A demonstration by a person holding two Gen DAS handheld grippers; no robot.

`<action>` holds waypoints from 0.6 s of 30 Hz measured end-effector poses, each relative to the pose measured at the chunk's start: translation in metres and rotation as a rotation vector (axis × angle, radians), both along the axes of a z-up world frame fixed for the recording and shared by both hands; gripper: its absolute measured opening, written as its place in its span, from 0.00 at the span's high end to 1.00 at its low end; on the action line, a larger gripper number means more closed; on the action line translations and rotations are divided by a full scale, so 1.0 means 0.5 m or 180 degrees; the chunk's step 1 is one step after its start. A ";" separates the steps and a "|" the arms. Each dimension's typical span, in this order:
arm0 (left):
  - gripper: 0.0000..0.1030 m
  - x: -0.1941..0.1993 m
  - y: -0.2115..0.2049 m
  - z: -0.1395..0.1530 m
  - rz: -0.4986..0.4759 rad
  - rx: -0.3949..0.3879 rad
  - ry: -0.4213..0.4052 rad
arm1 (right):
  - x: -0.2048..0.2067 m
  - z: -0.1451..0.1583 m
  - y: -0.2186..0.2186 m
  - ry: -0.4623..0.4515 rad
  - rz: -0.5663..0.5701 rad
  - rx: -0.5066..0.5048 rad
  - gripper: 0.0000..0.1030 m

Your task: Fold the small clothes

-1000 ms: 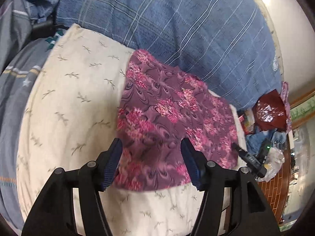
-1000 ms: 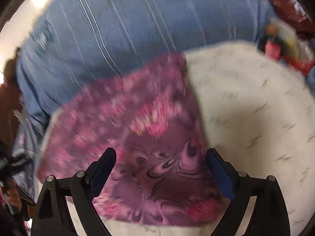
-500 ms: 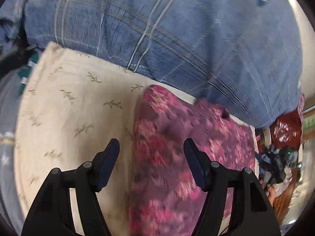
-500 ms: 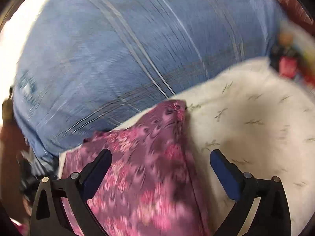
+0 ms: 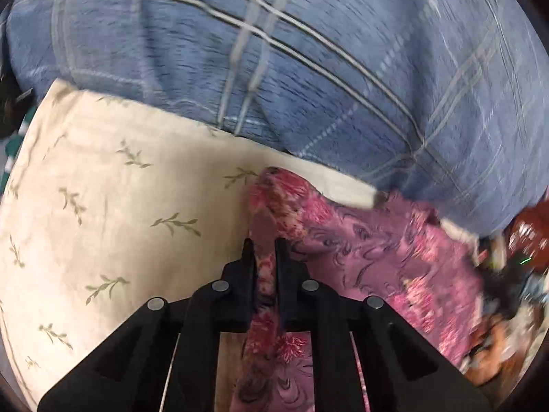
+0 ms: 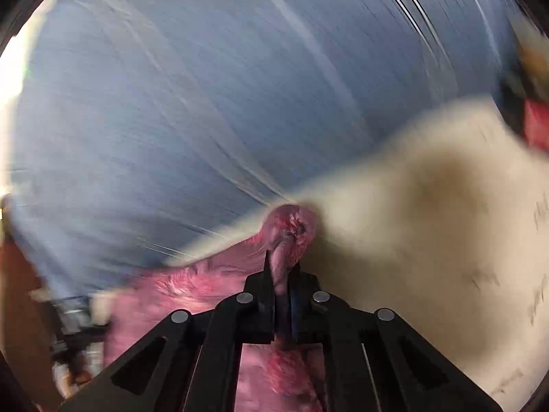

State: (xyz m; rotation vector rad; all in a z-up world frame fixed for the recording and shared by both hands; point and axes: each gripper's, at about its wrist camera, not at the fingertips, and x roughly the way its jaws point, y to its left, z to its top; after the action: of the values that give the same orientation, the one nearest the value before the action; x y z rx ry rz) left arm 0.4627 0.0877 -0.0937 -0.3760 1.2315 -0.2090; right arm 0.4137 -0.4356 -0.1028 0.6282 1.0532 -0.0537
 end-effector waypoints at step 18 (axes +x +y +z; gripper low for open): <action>0.62 -0.089 -0.096 0.016 -0.0328 0.0092 -0.0307 | -0.005 0.008 0.416 -0.0459 0.1266 -0.0181 0.63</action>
State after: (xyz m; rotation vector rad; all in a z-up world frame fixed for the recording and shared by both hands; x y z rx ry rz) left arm 0.4180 0.0396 -0.0856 -0.2745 1.1584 -0.2940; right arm 0.4112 -0.2276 -0.0988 0.3568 1.0161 0.3032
